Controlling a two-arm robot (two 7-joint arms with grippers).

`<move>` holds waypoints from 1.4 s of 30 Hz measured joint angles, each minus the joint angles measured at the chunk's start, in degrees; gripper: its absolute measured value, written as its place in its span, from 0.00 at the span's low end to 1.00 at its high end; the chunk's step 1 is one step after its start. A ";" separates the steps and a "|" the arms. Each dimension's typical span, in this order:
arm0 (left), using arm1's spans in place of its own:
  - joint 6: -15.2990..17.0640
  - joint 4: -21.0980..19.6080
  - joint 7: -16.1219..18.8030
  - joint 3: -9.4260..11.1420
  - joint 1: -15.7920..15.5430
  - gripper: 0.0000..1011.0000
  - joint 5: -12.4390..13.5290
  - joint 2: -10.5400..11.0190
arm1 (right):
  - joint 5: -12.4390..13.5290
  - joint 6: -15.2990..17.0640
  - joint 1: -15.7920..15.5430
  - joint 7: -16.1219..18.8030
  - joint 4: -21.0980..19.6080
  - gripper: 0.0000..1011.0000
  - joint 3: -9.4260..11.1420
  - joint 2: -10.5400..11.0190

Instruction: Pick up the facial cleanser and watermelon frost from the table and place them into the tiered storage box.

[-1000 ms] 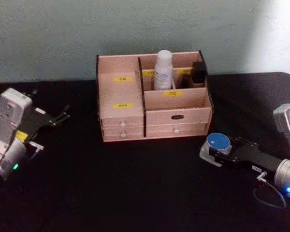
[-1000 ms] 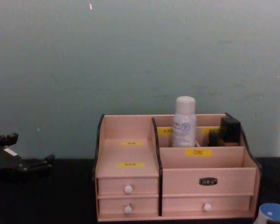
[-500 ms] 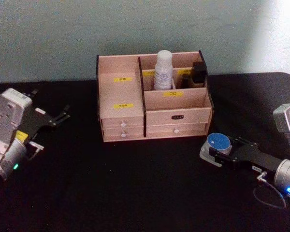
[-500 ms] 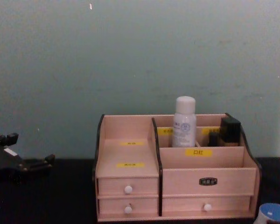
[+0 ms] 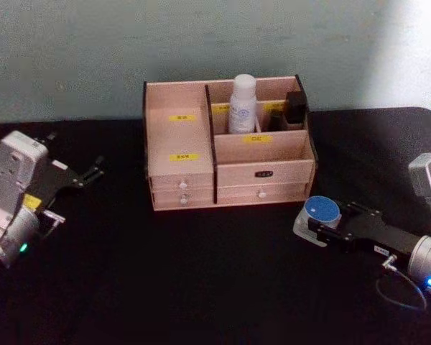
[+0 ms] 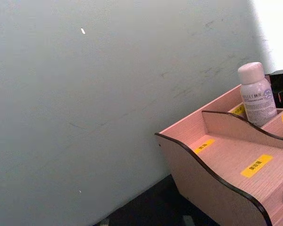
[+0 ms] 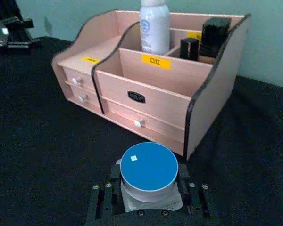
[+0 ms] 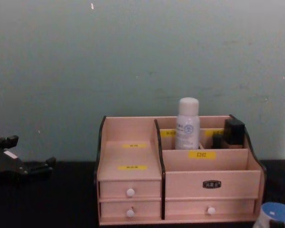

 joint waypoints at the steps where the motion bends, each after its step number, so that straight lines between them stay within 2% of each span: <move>1: 0.00 0.00 0.00 0.00 0.00 0.99 0.00 0.00 | 0.19 -0.16 -0.02 0.30 -0.23 0.71 0.00 0.11; 9: 0.00 0.00 0.00 0.00 0.00 0.99 0.00 0.00 | 1.02 -1.00 0.24 1.78 -1.67 0.71 -0.44 0.66; 15: 0.00 0.00 0.00 0.00 0.00 0.99 0.00 0.00 | 1.21 -1.54 1.88 3.17 -2.02 0.71 -1.64 0.58; 29: 0.00 0.00 0.00 0.00 0.00 0.99 0.00 0.00 | 0.70 -2.57 8.81 5.86 -0.93 0.71 -5.72 -1.66; 42: 0.00 0.00 -0.01 0.00 0.00 0.99 0.00 0.00 | -0.66 -3.70 15.72 7.45 2.89 0.71 -9.86 -5.16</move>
